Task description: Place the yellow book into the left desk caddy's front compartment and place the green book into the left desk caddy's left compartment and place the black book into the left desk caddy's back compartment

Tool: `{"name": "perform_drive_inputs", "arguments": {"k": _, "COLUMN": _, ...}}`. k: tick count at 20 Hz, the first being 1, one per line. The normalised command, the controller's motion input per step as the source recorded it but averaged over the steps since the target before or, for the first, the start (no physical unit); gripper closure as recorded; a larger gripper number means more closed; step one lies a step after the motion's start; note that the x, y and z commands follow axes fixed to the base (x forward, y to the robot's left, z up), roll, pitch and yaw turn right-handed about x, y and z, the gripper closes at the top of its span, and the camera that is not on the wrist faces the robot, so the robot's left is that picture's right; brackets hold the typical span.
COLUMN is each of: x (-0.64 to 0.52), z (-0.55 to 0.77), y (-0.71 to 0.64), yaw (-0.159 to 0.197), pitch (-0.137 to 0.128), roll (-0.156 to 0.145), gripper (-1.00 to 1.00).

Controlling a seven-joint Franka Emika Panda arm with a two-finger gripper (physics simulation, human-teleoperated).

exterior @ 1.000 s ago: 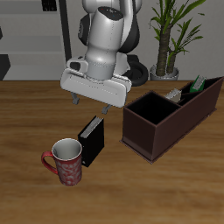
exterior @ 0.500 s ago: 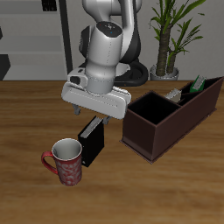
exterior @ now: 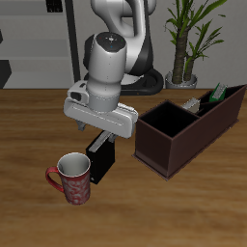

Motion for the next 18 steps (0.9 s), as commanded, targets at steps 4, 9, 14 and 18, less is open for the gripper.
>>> {"name": "perform_drive_inputs", "arguments": {"k": 4, "x": 0.04, "z": -0.02, "y": -0.03, "yaw": -0.007, "pitch": 0.016, "roll": 0.000, "gripper": -1.00}}
{"name": "perform_drive_inputs", "arguments": {"k": 9, "x": 0.04, "z": -0.10, "y": -0.01, "yaw": 0.010, "pitch": 0.007, "roll": 0.001, "gripper": -1.00}}
{"name": "perform_drive_inputs", "arguments": {"k": 14, "x": 0.06, "z": -0.17, "y": 0.04, "yaw": 0.005, "pitch": 0.021, "roll": 0.002, "gripper": -1.00}}
{"name": "perform_drive_inputs", "arguments": {"k": 18, "x": -0.01, "z": -0.07, "y": 0.00, "yaw": -0.022, "pitch": 0.008, "roll": 0.005, "gripper": -1.00}}
